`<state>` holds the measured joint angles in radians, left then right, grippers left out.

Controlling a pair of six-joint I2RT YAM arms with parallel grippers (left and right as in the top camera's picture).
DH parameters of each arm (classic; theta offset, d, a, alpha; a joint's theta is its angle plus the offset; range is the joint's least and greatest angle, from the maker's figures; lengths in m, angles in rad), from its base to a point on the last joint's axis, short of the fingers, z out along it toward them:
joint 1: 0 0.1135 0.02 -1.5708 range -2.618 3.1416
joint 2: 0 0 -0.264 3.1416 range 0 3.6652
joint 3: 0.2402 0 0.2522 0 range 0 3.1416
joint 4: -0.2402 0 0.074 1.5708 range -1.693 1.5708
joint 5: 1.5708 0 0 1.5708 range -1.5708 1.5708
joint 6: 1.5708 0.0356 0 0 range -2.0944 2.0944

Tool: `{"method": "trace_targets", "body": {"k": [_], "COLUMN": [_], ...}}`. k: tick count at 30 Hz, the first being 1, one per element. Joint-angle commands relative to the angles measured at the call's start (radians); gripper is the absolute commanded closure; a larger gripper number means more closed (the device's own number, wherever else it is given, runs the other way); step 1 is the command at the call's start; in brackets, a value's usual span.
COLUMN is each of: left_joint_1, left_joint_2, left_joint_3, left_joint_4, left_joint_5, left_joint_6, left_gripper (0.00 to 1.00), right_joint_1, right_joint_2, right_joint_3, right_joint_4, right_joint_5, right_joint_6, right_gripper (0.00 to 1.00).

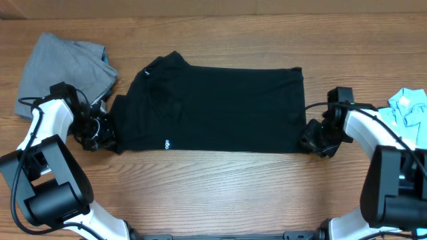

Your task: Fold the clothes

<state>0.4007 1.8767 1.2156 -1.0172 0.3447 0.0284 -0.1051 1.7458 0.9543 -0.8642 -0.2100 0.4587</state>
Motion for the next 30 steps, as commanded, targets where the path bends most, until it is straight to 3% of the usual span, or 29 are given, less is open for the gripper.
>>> {"method": "trace_targets", "body": {"k": [1, 2, 3, 8, 22, 23, 26, 30], "left_joint_1": [0.003, 0.005, 0.007, 0.025, 0.034, 0.034, 0.033, 0.033], "left_joint_2": [-0.001, -0.002, -0.002, -0.002, -0.003, -0.003, -0.003, -0.003], "left_joint_3": [0.018, 0.019, 0.021, 0.050, 0.111, 0.111, 0.111, 0.111], "left_joint_4": [0.000, -0.002, -0.005, -0.028, -0.122, -0.129, -0.140, -0.138], "left_joint_5": [-0.008, -0.015, -0.025, -0.041, -0.204, -0.208, -0.208, -0.206], "left_joint_6": [0.016, 0.016, 0.016, 0.009, -0.044, -0.048, -0.052, -0.051], "left_gripper": [0.96, 0.96, 0.96, 0.96, 0.96, 0.93, 0.69, 0.57], "right_joint_1": [-0.003, -0.005, -0.010, -0.069, -0.126, -0.126, -0.126, -0.133], "right_joint_2": [0.030, 0.029, 0.027, 0.027, 0.004, 0.004, 0.004, 0.004], "right_joint_3": [-0.019, -0.017, -0.013, 0.020, 0.030, 0.030, 0.030, 0.040], "right_joint_4": [0.006, 0.006, 0.005, -0.031, -0.112, -0.118, -0.128, -0.127], "right_joint_5": [0.011, 0.024, 0.039, 0.078, 0.075, 0.075, 0.075, 0.074], "right_joint_6": [0.005, 0.005, 0.009, 0.042, -0.068, -0.072, -0.075, -0.075], "right_gripper": [0.87, 0.95, 0.96, 0.96, 0.96, 0.95, 0.94, 0.79]}}
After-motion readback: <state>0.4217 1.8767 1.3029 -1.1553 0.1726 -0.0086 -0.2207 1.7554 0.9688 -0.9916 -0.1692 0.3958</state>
